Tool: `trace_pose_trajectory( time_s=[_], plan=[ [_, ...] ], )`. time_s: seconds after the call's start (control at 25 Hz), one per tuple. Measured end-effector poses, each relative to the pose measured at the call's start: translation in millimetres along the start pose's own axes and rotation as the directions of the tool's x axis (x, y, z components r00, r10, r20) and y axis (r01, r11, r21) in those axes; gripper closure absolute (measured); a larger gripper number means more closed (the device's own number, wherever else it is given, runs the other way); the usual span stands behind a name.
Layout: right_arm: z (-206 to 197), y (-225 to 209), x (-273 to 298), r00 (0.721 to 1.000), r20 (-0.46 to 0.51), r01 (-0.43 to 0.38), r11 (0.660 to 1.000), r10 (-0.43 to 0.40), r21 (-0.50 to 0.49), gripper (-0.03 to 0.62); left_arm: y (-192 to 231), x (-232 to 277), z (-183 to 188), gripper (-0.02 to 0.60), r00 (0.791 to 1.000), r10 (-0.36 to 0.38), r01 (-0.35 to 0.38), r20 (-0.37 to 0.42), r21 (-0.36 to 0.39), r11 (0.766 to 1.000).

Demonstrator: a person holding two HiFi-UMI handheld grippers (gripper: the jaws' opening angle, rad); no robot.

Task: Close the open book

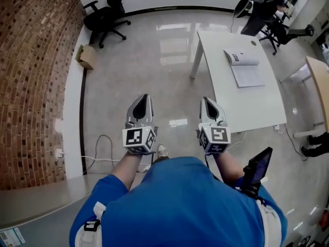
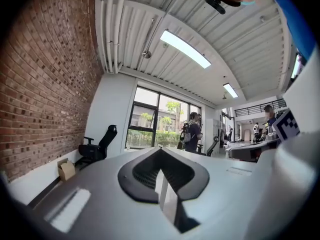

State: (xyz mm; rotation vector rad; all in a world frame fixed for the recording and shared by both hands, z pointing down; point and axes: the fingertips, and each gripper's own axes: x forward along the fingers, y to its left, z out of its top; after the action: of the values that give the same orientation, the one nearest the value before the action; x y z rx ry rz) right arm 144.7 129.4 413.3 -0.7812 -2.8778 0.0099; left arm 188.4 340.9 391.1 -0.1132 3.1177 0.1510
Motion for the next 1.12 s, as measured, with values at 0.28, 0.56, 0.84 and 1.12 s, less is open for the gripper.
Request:
trace_pose_trajectory(
  time_s=[0.28,0.56,0.84,1.12],
  plan=[
    [9.4,14.1,56.8,0.993,-0.013,0.116,0.993,-0.116,0.010,0.594,52.0,63.5,3.5,0.575,0.995,-0.099,0.099,-0.012,-0.023,0.995],
    [5.7,-41.7,81.2,0.969,-0.002,0.246,0.969,-0.246,0.032,0.595,31.1,142.0,-10.1,0.575,0.979,-0.202,0.201,-0.030,-0.031,0.979],
    [11.0,-133.5,111.4,0.926,0.002,0.375,0.923,-0.377,0.087,0.595,-38.2,252.7,-18.4,0.575,0.930,-0.360,0.361,-0.076,-0.007,0.933],
    [12.9,-198.3,118.8,0.873,0.002,0.484,0.867,-0.488,0.113,0.594,-108.3,333.1,-28.4,0.575,0.859,-0.502,0.505,-0.100,-0.001,0.863]
  ],
)
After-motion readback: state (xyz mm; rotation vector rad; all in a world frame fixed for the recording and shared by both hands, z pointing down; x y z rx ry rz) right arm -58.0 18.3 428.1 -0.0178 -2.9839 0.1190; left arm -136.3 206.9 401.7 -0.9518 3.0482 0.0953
